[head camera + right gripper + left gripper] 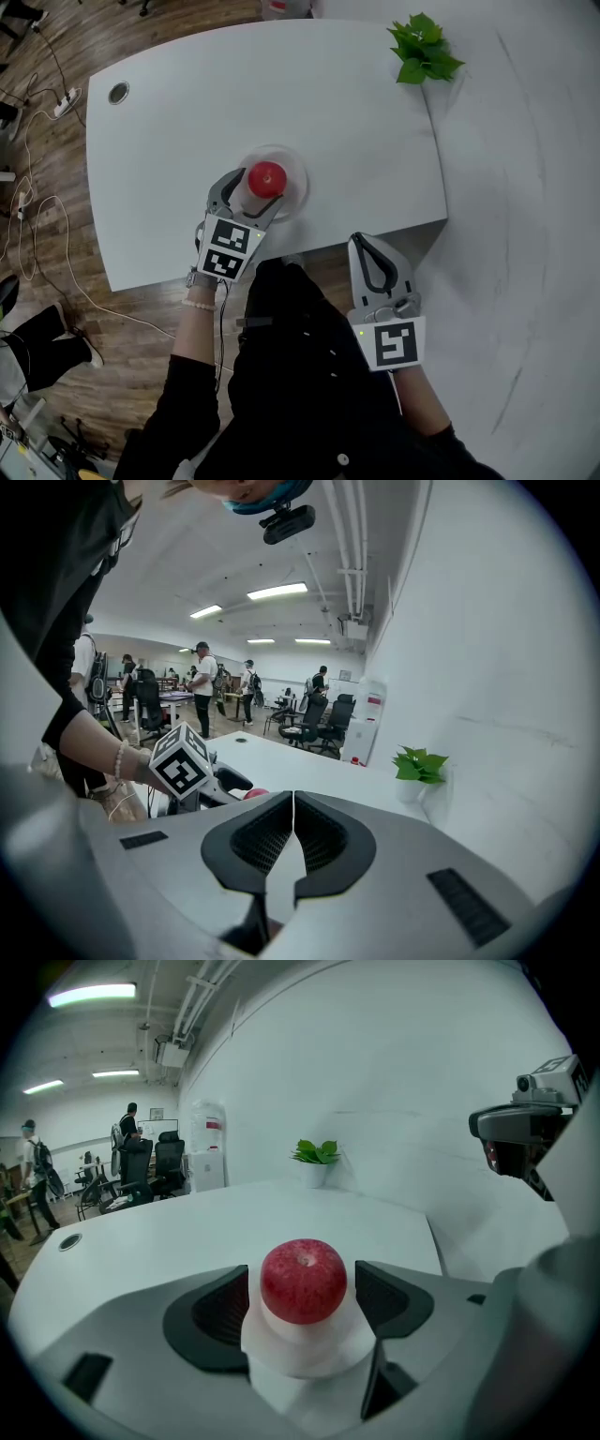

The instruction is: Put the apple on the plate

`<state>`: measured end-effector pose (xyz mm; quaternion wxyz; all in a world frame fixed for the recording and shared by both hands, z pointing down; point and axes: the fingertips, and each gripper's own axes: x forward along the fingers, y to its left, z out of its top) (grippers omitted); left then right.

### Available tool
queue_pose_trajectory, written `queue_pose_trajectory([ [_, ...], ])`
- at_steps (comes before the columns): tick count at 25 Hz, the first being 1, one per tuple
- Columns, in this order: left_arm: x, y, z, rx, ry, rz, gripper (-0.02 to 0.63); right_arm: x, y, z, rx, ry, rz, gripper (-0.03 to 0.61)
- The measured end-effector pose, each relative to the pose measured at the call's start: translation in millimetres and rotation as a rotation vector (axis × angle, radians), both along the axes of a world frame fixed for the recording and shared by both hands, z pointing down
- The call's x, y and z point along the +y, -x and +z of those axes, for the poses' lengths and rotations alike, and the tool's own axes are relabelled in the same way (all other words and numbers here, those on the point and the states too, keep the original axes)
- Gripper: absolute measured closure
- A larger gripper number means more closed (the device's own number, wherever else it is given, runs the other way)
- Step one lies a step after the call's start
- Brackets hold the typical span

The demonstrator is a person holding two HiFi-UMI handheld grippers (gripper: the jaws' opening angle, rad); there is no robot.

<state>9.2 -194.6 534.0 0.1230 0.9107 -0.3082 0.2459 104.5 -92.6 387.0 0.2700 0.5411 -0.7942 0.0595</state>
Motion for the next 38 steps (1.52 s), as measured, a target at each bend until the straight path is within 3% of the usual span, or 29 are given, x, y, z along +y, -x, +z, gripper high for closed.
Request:
queue_pose_trajectory([
  [8, 8, 9, -20, -0.008, -0.045, 0.0, 0.278, -8, 11, -4, -0.004, -0.029, -0.047, 0.535],
  [11, 6, 16, -35, -0.001, -0.088, -0.04, 0.395, -11, 15, -5, -0.01, -0.041, -0.065, 0.535],
  [15, 2, 29, -59, 0.042, -0.132, -0.118, 0.481, -15, 19, -9, -0.02, -0.054, -0.084, 0.535],
  [18, 1, 37, -76, 0.031, -0.178, -0.139, 0.524, -17, 21, -14, -0.023, -0.071, -0.099, 0.535],
  [24, 4, 43, -107, -0.001, -0.261, -0.144, 0.563, -21, 25, -25, -0.039, -0.111, -0.116, 0.535],
  [38, 26, 60, -156, -0.026, -0.299, -0.237, 0.588, -36, 45, -65, -0.056, -0.23, -0.197, 0.535],
])
